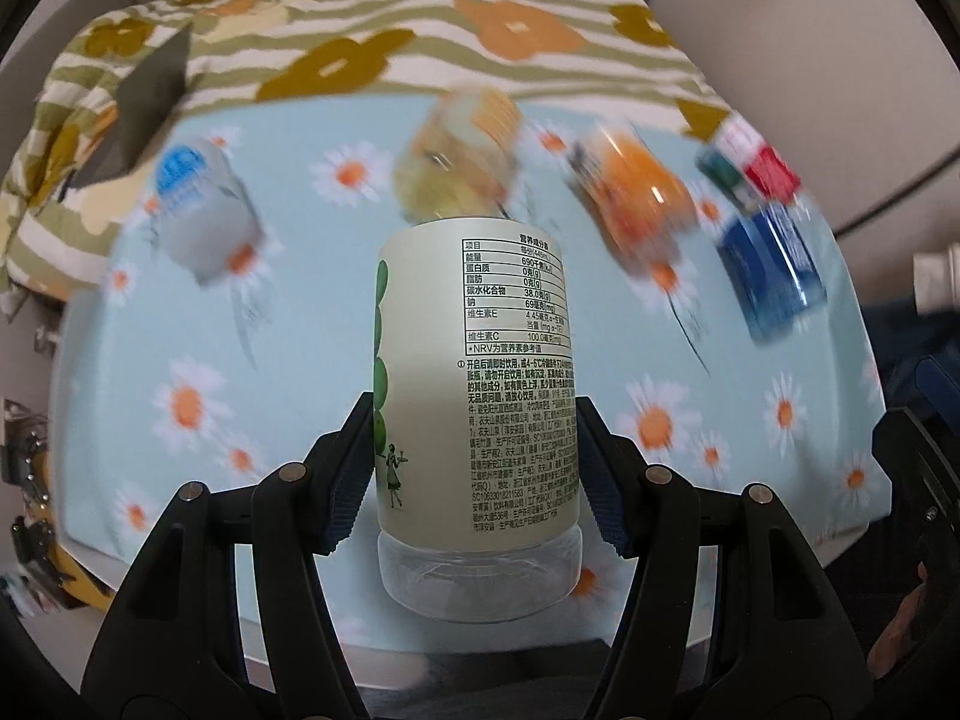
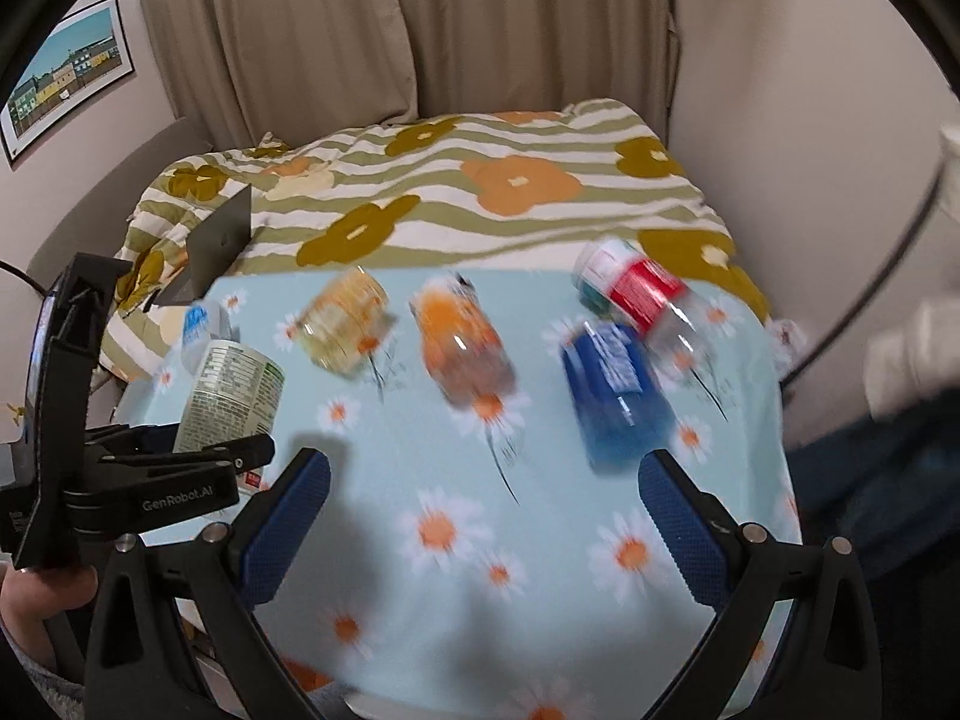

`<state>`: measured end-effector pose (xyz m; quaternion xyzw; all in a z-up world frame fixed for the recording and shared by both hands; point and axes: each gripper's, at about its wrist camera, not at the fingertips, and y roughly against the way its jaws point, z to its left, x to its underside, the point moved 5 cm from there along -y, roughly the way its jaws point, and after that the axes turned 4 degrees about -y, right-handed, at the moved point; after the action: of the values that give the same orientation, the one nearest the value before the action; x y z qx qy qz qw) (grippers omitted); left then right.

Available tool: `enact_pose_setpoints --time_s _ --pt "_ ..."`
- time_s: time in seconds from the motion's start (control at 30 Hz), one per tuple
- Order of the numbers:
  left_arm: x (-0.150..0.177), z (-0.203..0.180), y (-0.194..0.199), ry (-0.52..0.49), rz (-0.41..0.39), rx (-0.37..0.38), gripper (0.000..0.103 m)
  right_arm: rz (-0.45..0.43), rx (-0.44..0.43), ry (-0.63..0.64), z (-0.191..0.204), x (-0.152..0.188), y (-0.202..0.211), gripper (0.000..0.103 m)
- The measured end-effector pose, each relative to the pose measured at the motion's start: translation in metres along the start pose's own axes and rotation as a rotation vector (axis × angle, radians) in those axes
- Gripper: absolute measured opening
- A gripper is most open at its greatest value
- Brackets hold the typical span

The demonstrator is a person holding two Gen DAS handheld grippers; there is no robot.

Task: Flip cup upright
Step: 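Lift the clear cup off the table with the left tool, then grasp the clear cup with the right tool while the left tool releases it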

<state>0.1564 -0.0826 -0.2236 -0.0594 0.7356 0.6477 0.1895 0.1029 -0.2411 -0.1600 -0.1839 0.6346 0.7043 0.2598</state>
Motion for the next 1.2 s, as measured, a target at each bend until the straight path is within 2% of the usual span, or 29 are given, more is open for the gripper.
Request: enact_pose_setpoints --time_s 0.23,0.4,0.6,0.7,0.73,0.77,0.8,1.0,1.2 --pt "0.020 -0.032 -0.031 -0.021 0.030 0.028 0.067 0.040 0.032 -0.063 -0.038 0.045 0.002 0.103" --pt "0.030 -0.042 -0.044 -0.017 0.063 0.032 0.067 0.063 0.047 -0.091 -0.055 0.063 -0.001 0.103" --pt "0.031 -0.044 -0.043 -0.021 0.056 0.012 0.068 0.070 0.048 -0.109 -0.068 0.072 0.000 0.103" --pt "0.030 -0.043 -0.043 -0.027 0.053 -0.002 0.076 0.071 0.043 -0.119 -0.071 0.073 0.000 0.103" --pt "0.030 -0.044 -0.042 -0.031 0.047 -0.010 0.089 0.071 0.042 -0.120 -0.072 0.073 0.001 0.103" --pt "0.029 -0.044 -0.040 -0.032 0.036 -0.014 0.100 0.072 0.042 -0.120 -0.072 0.073 0.002 0.103" --pt "0.028 -0.043 -0.037 -0.028 0.021 -0.016 0.102 0.072 0.042 -0.118 -0.072 0.073 0.003 0.103" --pt "0.024 -0.035 -0.002 0.001 -0.033 -0.028 0.102 0.072 0.031 -0.098 -0.071 0.064 0.010 0.103" --pt "0.027 -0.005 0.057 0.031 -0.112 -0.092 0.103 0.122 -0.085 -0.031 -0.051 0.018 0.024 0.103"
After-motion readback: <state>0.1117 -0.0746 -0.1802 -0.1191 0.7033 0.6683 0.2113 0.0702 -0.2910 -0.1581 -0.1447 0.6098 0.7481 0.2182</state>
